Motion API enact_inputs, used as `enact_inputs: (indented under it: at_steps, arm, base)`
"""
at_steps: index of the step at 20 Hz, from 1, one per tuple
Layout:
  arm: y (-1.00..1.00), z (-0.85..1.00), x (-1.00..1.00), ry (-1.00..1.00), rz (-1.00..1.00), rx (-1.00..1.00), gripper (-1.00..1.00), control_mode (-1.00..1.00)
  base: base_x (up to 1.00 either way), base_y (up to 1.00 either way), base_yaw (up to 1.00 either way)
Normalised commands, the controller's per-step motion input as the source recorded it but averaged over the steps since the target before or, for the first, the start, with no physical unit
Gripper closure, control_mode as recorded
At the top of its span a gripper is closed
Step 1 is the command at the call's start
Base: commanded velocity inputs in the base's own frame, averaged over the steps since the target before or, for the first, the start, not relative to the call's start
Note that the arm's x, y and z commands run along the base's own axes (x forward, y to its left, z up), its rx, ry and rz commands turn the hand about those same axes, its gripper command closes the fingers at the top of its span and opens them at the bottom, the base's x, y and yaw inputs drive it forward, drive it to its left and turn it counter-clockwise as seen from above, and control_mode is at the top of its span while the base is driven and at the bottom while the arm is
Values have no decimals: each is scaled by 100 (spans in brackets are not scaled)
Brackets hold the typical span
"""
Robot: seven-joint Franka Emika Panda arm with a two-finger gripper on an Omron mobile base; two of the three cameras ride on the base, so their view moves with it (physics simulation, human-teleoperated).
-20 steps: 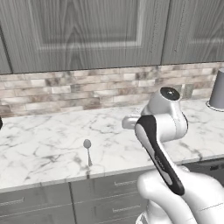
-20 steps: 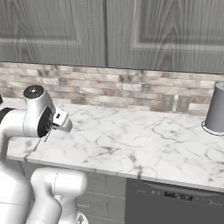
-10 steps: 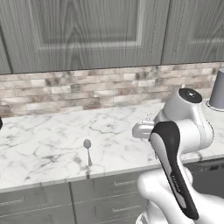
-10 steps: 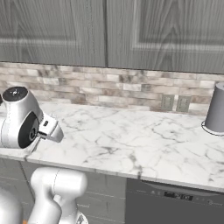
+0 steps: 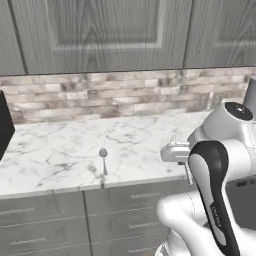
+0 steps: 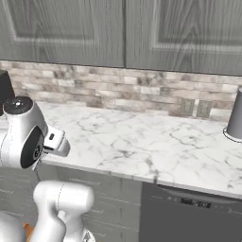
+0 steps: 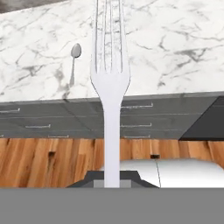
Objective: Take the fork and place it on the left side of the plate. Then take the spoon and place it on the right side of the plate. Make sure they're directly next to the plate.
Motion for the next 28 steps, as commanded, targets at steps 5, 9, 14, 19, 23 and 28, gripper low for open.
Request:
enact_inputs:
  at_steps: [5, 9, 14, 19, 23, 28]
  arm:
    - [0, 0, 0, 0, 0, 0, 100, 100]
    - [0, 0, 0, 0, 0, 0, 100, 100]
    - [0, 0, 0, 0, 0, 0, 100, 100]
    - [0, 0, 0, 0, 0, 0, 100, 100]
    - [0, 0, 0, 0, 0, 0, 100, 100]
    - [0, 0, 0, 0, 0, 0, 100, 100]
  base:
    - [-55, 0, 41]
    - [-42, 0, 48]
    - [-56, 0, 48]
    - [-71, -6, 46]
    - [-61, -41, 53]
    - [-57, -49, 54]
